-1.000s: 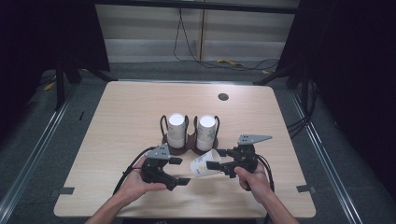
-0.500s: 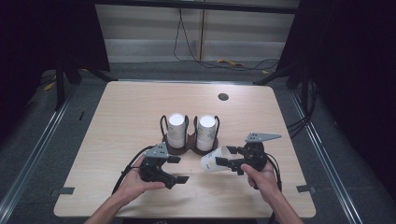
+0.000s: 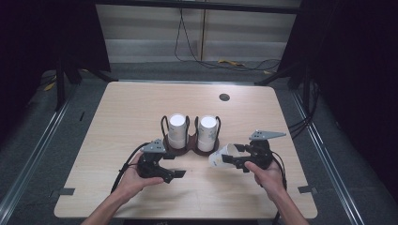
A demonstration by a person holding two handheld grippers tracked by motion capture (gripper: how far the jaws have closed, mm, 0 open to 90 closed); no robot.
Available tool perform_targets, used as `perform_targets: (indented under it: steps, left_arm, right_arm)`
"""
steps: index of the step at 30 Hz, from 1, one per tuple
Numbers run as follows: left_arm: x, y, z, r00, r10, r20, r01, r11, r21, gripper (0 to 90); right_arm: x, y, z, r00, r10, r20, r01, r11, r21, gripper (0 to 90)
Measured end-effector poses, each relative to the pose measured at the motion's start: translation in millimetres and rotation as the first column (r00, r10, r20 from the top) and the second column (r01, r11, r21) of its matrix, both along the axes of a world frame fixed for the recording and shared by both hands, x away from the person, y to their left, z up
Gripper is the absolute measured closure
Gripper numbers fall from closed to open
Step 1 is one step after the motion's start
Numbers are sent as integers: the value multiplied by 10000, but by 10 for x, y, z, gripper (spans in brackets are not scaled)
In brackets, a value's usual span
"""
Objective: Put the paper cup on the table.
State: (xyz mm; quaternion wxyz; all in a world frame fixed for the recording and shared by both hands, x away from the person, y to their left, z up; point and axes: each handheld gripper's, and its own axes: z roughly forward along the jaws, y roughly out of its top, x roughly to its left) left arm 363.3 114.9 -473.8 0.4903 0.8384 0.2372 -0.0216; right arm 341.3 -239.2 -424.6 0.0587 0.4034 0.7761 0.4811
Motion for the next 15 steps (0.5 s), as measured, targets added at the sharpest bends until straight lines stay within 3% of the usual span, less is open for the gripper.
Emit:
perform_targets:
  steps: [5,9,13,15]
  left_arm:
    - [-6,-30,-40,10000,-1,64,-3,9985,552,172]
    - [3,2,-34,10000,-13,-45,15,9983,581,191]
    - [36,43,-34,9995,245,-198,-234,9983,532,192]
    - [55,97,-5,9990,417,-156,-409,9979,506,191]
  right_arm:
    - [42,-63,38,9997,-245,68,248,9990,-369,293]
    - [80,-149,104,9974,-709,145,716,9958,-567,293]
    - [128,-209,118,9947,-1025,114,1031,9889,-1066,291]
    - [150,-240,100,9927,-1206,49,1204,9873,-1039,292]
